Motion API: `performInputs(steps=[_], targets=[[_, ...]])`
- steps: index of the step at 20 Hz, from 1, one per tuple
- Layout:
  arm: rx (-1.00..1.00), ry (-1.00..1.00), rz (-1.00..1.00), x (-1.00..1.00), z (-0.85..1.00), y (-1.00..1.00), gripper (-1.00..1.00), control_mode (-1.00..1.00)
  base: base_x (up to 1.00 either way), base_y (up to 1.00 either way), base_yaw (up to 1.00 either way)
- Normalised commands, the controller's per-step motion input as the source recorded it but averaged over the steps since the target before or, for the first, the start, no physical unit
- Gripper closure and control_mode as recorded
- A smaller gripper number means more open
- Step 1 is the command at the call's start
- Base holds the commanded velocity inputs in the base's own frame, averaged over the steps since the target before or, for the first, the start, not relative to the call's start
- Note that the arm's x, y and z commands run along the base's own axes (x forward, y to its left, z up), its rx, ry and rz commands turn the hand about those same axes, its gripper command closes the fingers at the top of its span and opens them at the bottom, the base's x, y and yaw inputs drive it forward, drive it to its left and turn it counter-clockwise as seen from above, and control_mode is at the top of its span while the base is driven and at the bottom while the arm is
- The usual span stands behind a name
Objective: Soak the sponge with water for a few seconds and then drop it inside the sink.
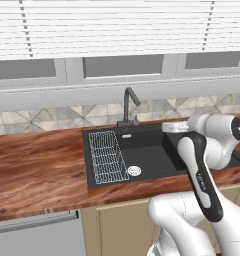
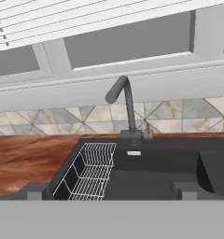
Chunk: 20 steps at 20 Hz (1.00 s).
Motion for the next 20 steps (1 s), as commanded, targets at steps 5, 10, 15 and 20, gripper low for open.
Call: performInputs(steps=[5, 10, 15, 20], targets=[[0.00, -0.01, 0.02, 0.01, -0.32, -0.20, -1.00, -1.00, 0.00, 0.00, 0.00], [0.00, -0.11, 0.01, 0.00, -0.44, -0.01, -1.00, -1.00, 0.00, 0.00, 0.00], [0.00, -0.19, 0.01, 0.00, -0.26, 0.00, -1.00, -1.00, 0.00, 0.00, 0.00], [0.00, -0.20, 0.01, 0.03, -0.03, 0.00, -1.00, -1.00, 0.00, 0.00, 0.00]])
